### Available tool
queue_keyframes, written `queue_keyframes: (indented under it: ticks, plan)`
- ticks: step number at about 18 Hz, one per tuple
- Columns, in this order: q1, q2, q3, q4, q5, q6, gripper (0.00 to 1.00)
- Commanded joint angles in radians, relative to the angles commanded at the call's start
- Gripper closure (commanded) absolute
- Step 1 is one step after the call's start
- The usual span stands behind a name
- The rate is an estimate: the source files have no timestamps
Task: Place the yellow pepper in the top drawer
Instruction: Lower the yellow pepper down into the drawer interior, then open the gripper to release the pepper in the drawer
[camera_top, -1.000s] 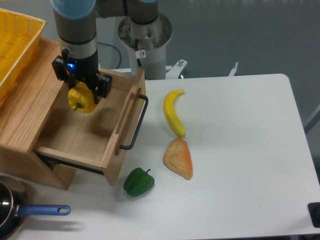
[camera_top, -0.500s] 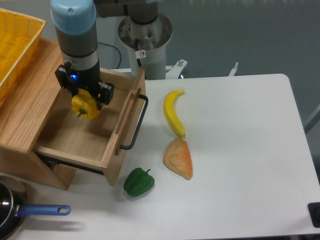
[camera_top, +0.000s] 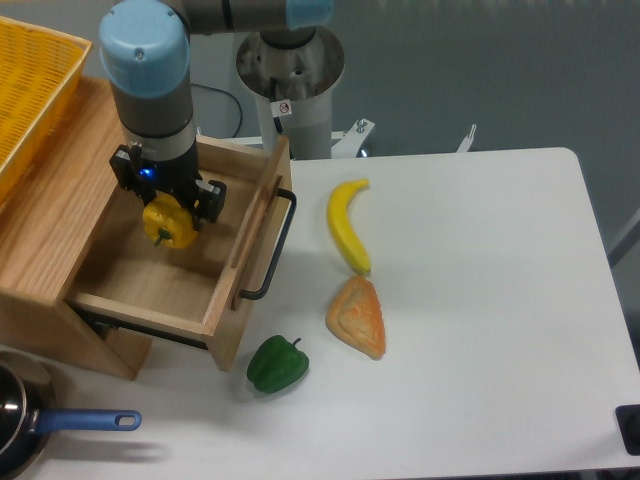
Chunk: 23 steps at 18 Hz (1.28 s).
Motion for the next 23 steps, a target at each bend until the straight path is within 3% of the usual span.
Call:
queue_keyframes:
  ticks: [6, 9, 12, 14, 15, 23]
  plan:
    - [-0.005, -0.015, 0.0, 0.0, 0.019, -0.006, 0.65]
    - [-0.005, -0.017, 0.0, 0.0, 0.019, -0.006, 0.58]
    - [-0.005, -0.017, -0.002, 0.002, 0.019, -0.003, 0.25]
    - [-0.005, -0.017, -0.002, 0.003, 0.02, -0.002, 0.17]
    - [-0.005, -0.017, -0.003, 0.005, 0.02, 0.001, 0.08]
    - [-0.005, -0.012, -0.002, 0.005, 0.02, 0.006, 0.06]
